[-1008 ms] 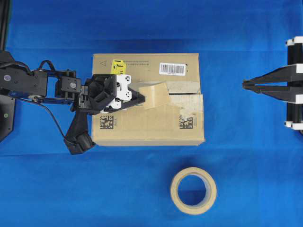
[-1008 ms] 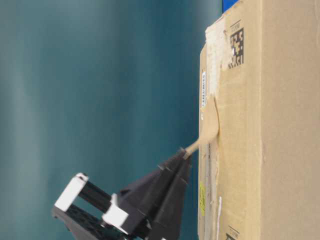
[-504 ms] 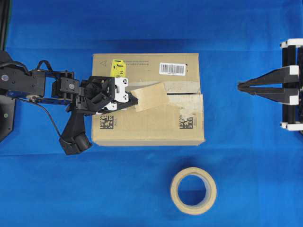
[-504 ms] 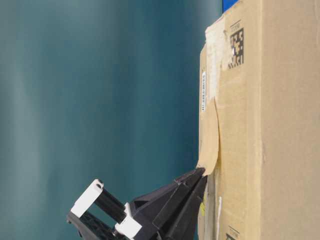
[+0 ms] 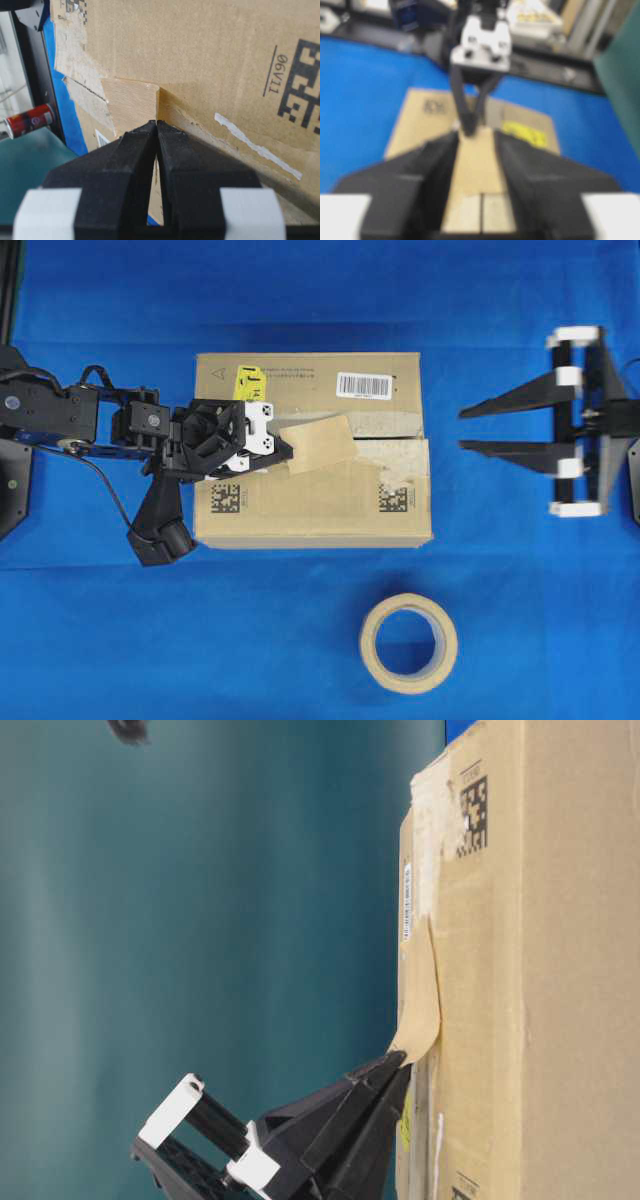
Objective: Apply tape along the seams of the closed cardboard box to seal it securely.
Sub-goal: 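Move the right gripper in and press the tape onto the box top, then release the tape with the left gripper and reposition both grippers over it, then press the tape flat along the seam with both gripper tips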
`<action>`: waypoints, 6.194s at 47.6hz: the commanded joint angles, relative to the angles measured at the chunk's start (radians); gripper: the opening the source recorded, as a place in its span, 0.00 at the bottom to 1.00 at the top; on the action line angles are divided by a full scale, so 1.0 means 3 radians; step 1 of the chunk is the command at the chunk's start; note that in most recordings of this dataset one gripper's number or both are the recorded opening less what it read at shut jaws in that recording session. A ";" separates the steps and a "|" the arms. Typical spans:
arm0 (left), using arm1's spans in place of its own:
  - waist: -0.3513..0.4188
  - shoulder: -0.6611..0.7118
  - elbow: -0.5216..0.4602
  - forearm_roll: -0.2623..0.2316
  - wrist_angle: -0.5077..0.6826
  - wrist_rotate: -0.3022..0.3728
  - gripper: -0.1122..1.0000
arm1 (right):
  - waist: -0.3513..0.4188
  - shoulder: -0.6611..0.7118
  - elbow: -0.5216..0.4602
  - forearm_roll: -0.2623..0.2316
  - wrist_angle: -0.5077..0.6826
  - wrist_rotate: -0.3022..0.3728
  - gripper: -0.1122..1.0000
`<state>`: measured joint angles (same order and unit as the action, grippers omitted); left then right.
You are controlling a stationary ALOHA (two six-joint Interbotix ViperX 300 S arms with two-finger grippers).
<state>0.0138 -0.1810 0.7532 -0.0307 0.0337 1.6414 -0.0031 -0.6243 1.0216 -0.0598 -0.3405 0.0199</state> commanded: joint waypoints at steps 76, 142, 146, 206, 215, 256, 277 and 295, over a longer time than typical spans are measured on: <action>0.0036 -0.0026 -0.0061 0.0000 0.0015 -0.0072 0.12 | -0.0205 0.2178 -0.0900 0.0082 -0.0307 -0.0015 0.47; 0.0297 -0.0031 -0.0143 0.0000 0.0389 -0.0174 0.67 | -0.0210 0.2173 -0.0885 0.0174 -0.0169 0.0000 0.47; 0.0297 -0.0036 -0.0133 0.0000 0.0389 -0.0240 0.67 | -0.0205 0.2173 -0.0885 0.0174 -0.0159 0.0000 0.47; 0.0179 -0.0476 0.0240 -0.0031 -0.0808 -0.2500 0.58 | -0.0271 0.1289 -0.0777 0.0174 -0.0256 -0.0036 0.46; 0.0153 -0.0450 0.0245 -0.0010 -0.0890 -0.3804 0.20 | -0.0332 0.1493 -0.0910 0.0174 -0.0322 -0.0036 0.14; 0.0225 0.0220 0.0343 -0.0036 -0.1202 -0.4980 0.10 | -0.0256 0.2419 -0.1212 0.0368 -0.0332 0.0031 0.10; 0.0261 0.0266 0.0680 -0.0036 -0.1202 -0.5384 0.10 | -0.0123 0.2311 -0.0782 0.0731 -0.0312 0.0031 0.09; 0.0266 0.0230 0.0793 -0.0036 -0.1202 -0.5522 0.10 | -0.0082 0.2107 -0.0501 0.0849 -0.0327 0.0026 0.09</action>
<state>0.0859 -0.1104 0.9664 -0.0399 -0.3359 -0.0138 -0.0383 0.0199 0.8514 0.1902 -0.4464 0.0307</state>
